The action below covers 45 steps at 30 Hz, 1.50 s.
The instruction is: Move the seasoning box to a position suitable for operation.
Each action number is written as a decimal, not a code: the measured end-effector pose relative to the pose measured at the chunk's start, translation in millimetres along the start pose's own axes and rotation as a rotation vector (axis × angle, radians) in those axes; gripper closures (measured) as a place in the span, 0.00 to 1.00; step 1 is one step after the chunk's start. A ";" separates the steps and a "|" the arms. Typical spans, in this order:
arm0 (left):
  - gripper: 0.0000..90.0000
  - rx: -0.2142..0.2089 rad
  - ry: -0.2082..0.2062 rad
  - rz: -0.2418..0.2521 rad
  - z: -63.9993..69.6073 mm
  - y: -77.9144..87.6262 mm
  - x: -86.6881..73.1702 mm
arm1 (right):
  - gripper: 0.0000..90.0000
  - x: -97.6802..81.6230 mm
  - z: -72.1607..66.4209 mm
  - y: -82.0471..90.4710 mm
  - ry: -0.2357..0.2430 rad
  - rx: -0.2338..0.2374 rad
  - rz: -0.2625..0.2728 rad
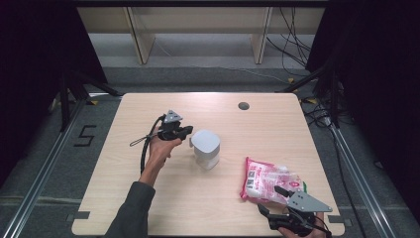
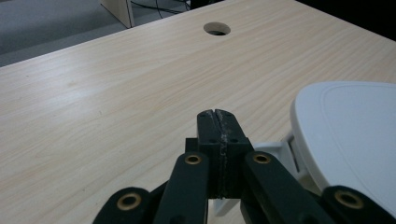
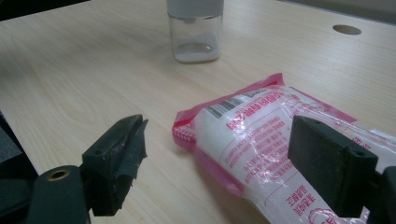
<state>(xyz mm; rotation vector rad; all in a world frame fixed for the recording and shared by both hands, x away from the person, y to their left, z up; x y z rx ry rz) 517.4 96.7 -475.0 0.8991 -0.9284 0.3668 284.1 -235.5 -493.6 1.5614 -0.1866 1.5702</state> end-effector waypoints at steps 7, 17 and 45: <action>0.99 -0.056 0.054 -0.019 -1.8 -8.9 -1.1 | 0.22 -0.1 -0.4 -1.2 -0.013 0.006 0.011; 0.99 -0.093 0.035 -0.067 2.7 -7.2 3.2 | 0.23 -0.3 -6.6 -2.7 -0.018 0.027 -0.013; 0.84 -0.120 -0.014 -0.009 8.2 66.1 -45.4 | 0.25 0.4 -4.9 -1.4 -0.010 0.030 -0.010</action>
Point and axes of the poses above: each handheld gripper's, and its own axes: y roughly backward along the jaws, x roughly out of its top, z roughly to its right, the point moved 4 cm from there along -y, roughly forward along the jaws, and after that the axes turned 12 degrees about y, right-handed, at the moved point
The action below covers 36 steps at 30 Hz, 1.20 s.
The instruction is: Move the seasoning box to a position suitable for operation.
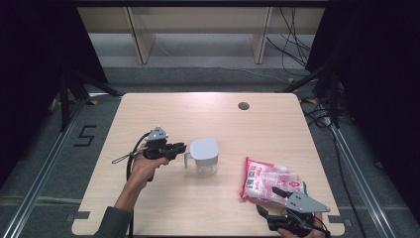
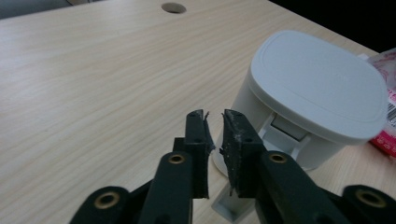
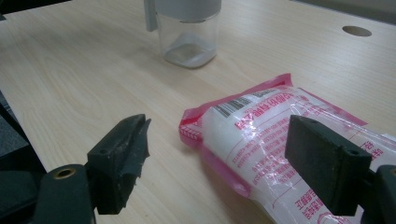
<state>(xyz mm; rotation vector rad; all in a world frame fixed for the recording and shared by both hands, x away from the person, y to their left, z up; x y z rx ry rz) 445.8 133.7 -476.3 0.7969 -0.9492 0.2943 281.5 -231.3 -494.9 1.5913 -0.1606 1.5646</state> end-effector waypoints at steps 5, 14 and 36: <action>0.66 -0.040 -0.047 0.072 7.4 18.2 -24.3 | 0.25 0.0 -0.3 -0.4 0.016 -0.007 -0.004; 0.55 -0.072 -0.124 0.090 11.2 7.4 -32.0 | 0.24 1.4 -1.2 -2.8 0.043 -0.003 0.009; 0.73 -0.162 -0.112 0.064 24.0 -22.7 -37.8 | 0.25 -0.3 -2.1 -5.6 0.030 0.018 -0.007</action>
Point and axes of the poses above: each handheld gripper's, and its own axes: y roughly backward along the jaws, x roughly out of its top, z roughly to its right, the point moved 4 cm from there along -y, roughly forward along the jaws, and after that the axes turned 12 degrees about y, right-handed, at the moved point
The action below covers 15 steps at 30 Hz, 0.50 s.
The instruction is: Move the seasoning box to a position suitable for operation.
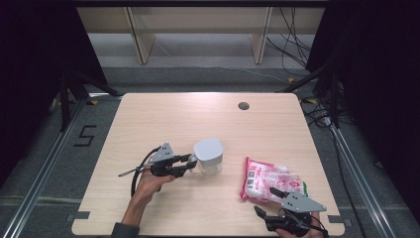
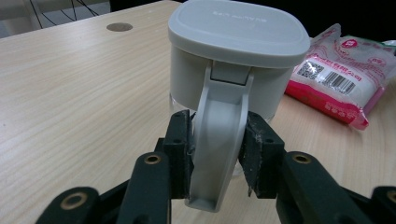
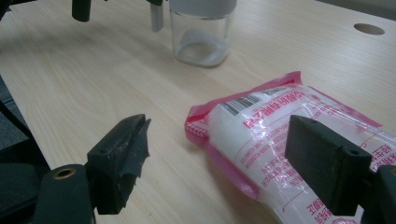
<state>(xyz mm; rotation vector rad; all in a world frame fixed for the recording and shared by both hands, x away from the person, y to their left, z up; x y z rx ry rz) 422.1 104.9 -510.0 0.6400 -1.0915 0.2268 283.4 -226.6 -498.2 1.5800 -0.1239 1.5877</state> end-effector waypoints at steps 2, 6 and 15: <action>0.73 0.006 -0.018 -0.003 1.9 -7.5 3.9 | 0.25 -0.1 0.7 0.0 0.010 -0.008 0.001; 0.74 0.029 -0.029 -0.012 1.8 -12.3 5.3 | 0.25 0.4 1.0 1.1 0.019 -0.010 0.003; 0.76 0.210 -0.076 0.008 -5.0 -13.9 5.8 | 0.25 0.4 1.1 1.6 0.023 -0.008 0.004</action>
Point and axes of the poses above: each handheld gripper's, and its own axes: y roughly backward along the jaws, x roughly out of its top, z roughly to its right, the point moved 4 cm from there along -y, roughly forward along the jaws, and after that the axes turned 12 degrees about y, right-handed, at the moved point
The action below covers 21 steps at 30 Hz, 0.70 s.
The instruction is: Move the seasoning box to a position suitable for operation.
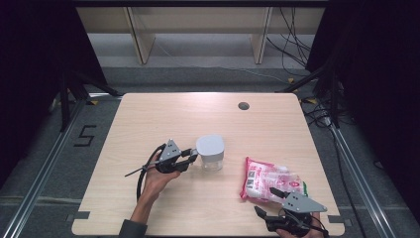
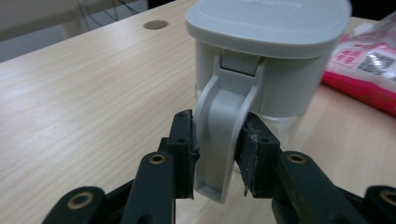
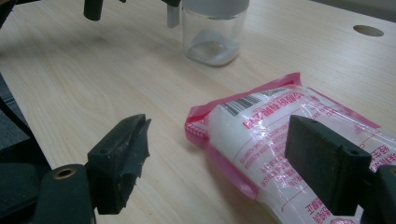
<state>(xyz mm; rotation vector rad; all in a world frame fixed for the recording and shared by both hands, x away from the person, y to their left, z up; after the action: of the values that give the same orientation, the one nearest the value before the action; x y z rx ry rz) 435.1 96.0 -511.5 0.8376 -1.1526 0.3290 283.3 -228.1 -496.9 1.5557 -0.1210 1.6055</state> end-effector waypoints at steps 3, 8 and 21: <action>0.77 0.074 -0.038 0.010 0.1 -3.2 0.4 | 0.25 -0.1 0.2 -1.2 0.004 -0.003 -0.001; 0.78 0.089 -0.025 0.034 -0.2 -8.6 1.2 | 0.25 -0.1 -0.3 -0.2 -0.003 0.001 -0.002; 0.79 0.018 -0.050 0.034 10.2 -15.9 1.4 | 0.25 0.2 0.0 -1.3 0.003 0.000 0.002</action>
<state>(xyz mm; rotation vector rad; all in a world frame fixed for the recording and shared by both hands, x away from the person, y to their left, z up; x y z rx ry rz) 438.8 77.8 -515.2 0.8471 -1.2129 0.3487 284.2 -227.1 -497.4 1.5535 -0.1205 1.6098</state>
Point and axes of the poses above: each handheld gripper's, and its own axes: y roughly backward along the jaws, x roughly out of its top, z roughly to its right, the point moved 4 cm from there along -y, roughly forward along the jaws, and after that the axes turned 12 degrees about y, right-handed, at the moved point
